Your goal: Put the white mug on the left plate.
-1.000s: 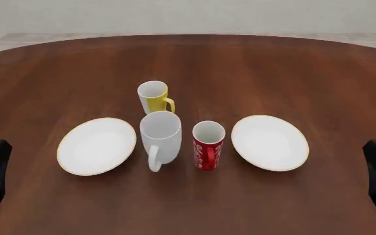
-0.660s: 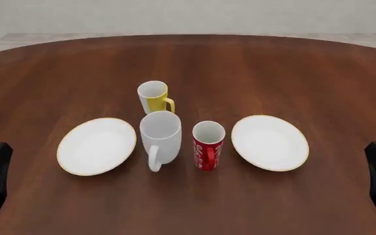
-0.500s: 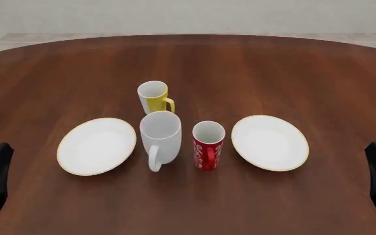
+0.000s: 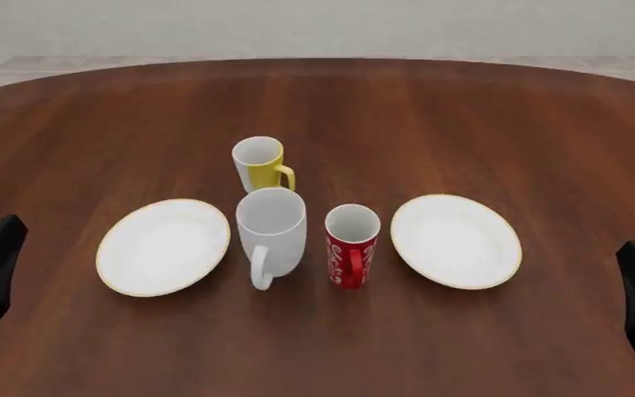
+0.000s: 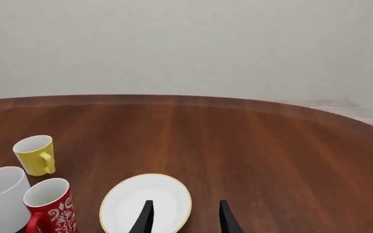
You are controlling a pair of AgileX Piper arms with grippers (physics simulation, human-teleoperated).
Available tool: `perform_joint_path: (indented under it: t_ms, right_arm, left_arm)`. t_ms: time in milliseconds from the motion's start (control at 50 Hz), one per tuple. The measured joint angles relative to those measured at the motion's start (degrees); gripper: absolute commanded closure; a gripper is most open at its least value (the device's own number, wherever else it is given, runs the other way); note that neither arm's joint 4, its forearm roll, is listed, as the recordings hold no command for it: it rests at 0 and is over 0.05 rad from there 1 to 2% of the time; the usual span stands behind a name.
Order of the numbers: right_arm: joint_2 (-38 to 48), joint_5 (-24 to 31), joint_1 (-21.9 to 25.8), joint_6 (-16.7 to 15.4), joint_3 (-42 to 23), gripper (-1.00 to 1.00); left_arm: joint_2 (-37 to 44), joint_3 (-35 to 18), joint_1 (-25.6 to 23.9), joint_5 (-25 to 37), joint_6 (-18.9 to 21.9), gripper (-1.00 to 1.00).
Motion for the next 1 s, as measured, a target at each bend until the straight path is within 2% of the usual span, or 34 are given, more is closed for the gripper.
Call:
perform_joint_path:
  t_ms: [120, 400, 580, 1000]
  right_arm:
    - [0.0, 0.1, 0.0, -0.1, 0.0, -1.0]
    - [-0.1, 0.1, 0.1, -0.2, 0.0, -1.0]
    - [0.0, 0.1, 0.1, -0.3, 0.0, -1.0]
    - [0.0, 0.1, 0.1, -0.2, 0.0, -1.0]
  left_arm:
    - [3.6, -1.7, -0.6, 0.2, 0.5, -1.0]
    - [9.2, -8.3, -6.1, 4.9, 2.2, -1.0]
    - [13.8, -11.7, -10.1, 6.4, 1.1, -1.0]
    - [22.7, -15.8, -20.7, 6.7, 0.9, -1.0]
